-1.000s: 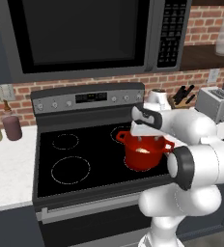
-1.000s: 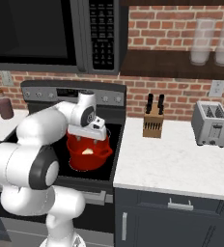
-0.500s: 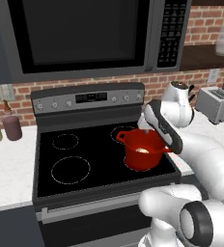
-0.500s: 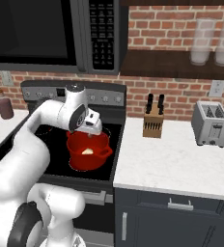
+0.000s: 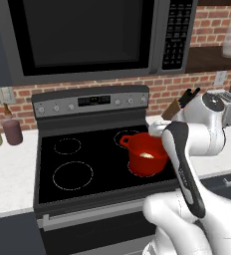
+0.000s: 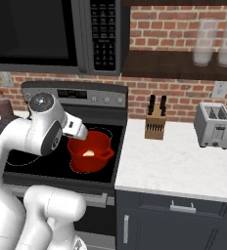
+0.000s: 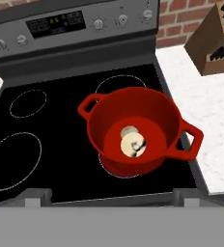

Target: Put the garlic and mushroom in the pot. Retrieve the spatula and lightly stir the vegetables in the pot.

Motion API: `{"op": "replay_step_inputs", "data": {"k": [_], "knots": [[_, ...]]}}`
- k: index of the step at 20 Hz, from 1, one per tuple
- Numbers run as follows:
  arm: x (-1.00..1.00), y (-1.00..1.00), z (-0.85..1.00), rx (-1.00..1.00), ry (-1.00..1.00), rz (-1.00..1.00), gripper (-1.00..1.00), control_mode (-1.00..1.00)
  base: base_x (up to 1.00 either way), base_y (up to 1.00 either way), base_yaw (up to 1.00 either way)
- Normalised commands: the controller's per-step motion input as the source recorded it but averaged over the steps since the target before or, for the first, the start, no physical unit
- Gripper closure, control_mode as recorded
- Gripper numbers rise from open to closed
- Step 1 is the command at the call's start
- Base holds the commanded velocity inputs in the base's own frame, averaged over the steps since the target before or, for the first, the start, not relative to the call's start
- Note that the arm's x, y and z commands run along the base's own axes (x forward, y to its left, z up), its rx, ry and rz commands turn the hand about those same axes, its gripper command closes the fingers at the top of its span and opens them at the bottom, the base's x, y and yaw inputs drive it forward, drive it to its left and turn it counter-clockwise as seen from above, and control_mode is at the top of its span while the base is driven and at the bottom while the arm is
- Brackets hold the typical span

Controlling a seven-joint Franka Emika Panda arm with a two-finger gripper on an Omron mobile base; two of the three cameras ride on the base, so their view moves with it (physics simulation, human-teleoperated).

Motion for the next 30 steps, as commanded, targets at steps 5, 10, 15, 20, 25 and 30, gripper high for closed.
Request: {"op": "replay_step_inputs", "data": {"k": [5,10,15,20,25,30], "knots": [[-0.72,0.00,0.82,0.00,-0.03,0.00,-1.00,-1.00,0.00,0.00,0.00],[-0.29,0.00,0.57,0.00,0.04,0.00,-1.00,-1.00,0.00,0.00,0.00],[0.00,0.00,0.00,0.00,0.00,0.00,-1.00,-1.00,0.00,0.00,0.00],[0.00,0.00,0.00,0.00,0.00,0.00,-1.00,-1.00,0.00,0.00,0.00],[0.00,0.00,0.00,0.00,0.00,0.00,-1.00,-1.00,0.00,0.00,0.00],[0.00,0.00,0.00,0.00,0.00,0.00,-1.00,-1.00,0.00,0.00,0.00]]}}
